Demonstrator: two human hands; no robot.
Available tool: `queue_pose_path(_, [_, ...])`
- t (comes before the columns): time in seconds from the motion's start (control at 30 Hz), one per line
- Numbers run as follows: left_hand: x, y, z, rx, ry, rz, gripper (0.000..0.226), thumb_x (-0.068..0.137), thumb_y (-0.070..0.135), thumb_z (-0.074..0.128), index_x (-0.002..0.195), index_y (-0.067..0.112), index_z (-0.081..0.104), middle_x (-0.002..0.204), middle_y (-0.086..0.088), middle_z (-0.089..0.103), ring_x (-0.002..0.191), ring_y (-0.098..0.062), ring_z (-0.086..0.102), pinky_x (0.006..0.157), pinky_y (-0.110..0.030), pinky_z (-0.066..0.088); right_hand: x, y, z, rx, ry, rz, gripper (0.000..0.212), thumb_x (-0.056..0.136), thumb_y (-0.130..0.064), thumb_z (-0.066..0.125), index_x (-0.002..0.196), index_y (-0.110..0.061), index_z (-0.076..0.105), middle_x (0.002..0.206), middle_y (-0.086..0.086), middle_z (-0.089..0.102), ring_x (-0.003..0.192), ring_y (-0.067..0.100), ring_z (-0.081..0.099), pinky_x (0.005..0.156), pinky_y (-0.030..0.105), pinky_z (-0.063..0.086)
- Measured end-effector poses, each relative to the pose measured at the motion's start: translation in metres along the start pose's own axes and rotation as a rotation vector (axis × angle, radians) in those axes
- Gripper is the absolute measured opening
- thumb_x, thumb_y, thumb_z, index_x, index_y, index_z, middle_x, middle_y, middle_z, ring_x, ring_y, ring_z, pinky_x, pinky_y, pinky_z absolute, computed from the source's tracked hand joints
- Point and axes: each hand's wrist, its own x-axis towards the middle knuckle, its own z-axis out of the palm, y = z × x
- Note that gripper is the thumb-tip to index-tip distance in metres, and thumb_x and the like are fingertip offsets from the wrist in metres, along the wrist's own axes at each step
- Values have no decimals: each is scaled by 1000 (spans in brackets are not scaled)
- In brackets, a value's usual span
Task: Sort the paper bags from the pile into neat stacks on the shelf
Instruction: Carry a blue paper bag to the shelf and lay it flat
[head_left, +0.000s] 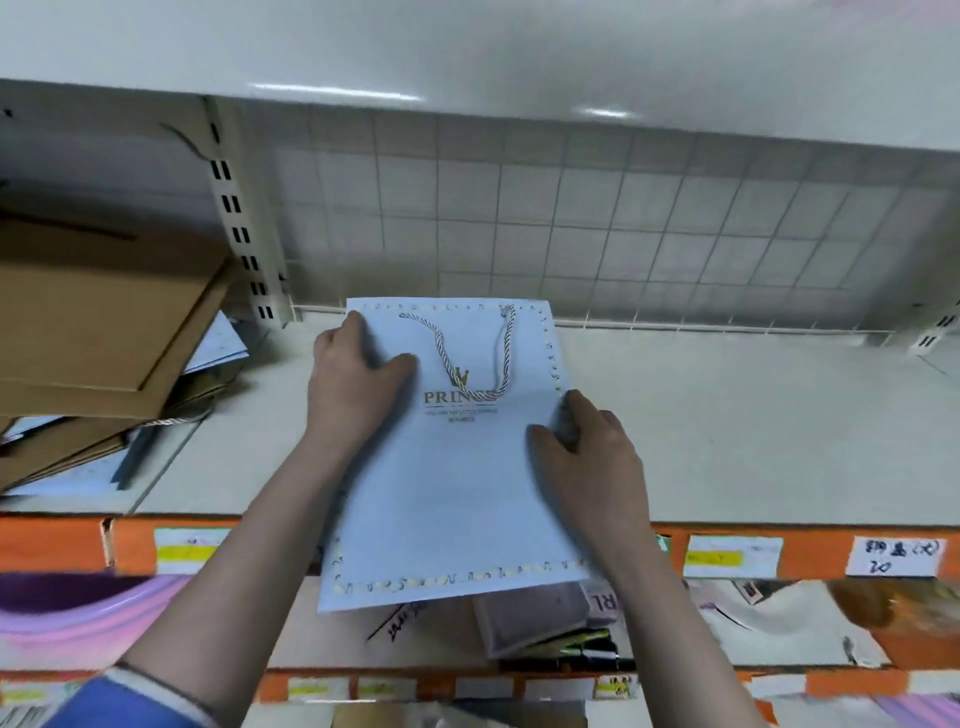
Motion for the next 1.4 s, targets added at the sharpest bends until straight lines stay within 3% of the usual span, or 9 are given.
queue_pose_path(0.13, [18,-4,18,57,50,-29,43,78,26,66,65,23,26,91,-26,48,78,-35,47,60,-30,25,29,12,2,-15,-91,-4,22,85,-24,51,75,-20,32,80,3,43,68,24,40,58,32,29])
queue_pose_path(0.27, [30,-12,23,129,77,-48,39,80,24,66,66,19,30,86,-9,42,59,-13,35,52,-29,23,52,15,6,-55,-178,-33,17,87,-26,51,86,-15,38,86,3,44,74,26,43,60,32,29])
queue_pose_path(0.43, [42,-25,14,157,-8,-98,30,80,28,67,77,12,42,90,-15,51,76,-24,44,62,-31,29,67,10,13,-88,-306,-52,36,91,-29,50,122,-13,43,98,1,37,85,21,41,69,28,32])
queue_pose_path(0.63, [53,-31,2,157,-56,-119,40,83,18,68,70,32,32,120,-19,57,93,-19,47,78,-29,35,70,-5,36,-92,-327,-70,42,88,-28,53,122,-5,42,100,5,38,99,28,47,77,30,38])
queue_pose_path(0.73, [65,-43,0,230,-99,-124,17,83,17,65,96,15,53,121,-19,56,106,-28,52,86,-33,39,67,-12,49,-108,-349,-47,35,88,-27,52,113,-3,44,106,9,40,100,31,46,83,33,41])
queue_pose_path(0.83, [76,-56,1,298,-127,-130,37,86,16,60,117,-1,52,122,-20,54,114,-35,48,90,-35,38,67,-20,59,-197,-361,-55,26,88,-25,50,105,-7,42,111,10,40,105,30,44,85,32,38])
queue_pose_path(1.13, [86,-82,6,463,-214,-50,23,89,18,50,105,2,53,117,-21,51,113,-37,45,92,-38,36,66,-25,81,-476,-358,-185,34,91,-33,41,114,-8,48,122,12,44,113,31,39,97,35,35])
queue_pose_path(1.23, [83,-86,8,483,-206,26,21,88,15,48,102,0,54,117,-19,50,112,-36,45,94,-38,36,65,-16,87,-531,-354,-240,53,87,-48,23,117,-10,45,118,9,44,117,28,37,99,35,34])
queue_pose_path(1.4, [70,-88,12,526,-231,136,25,92,17,42,108,1,52,122,-12,48,119,-29,41,92,-33,36,64,-9,97,-663,-356,-303,100,66,-53,-19,147,-7,18,148,20,24,137,33,19,114,38,18])
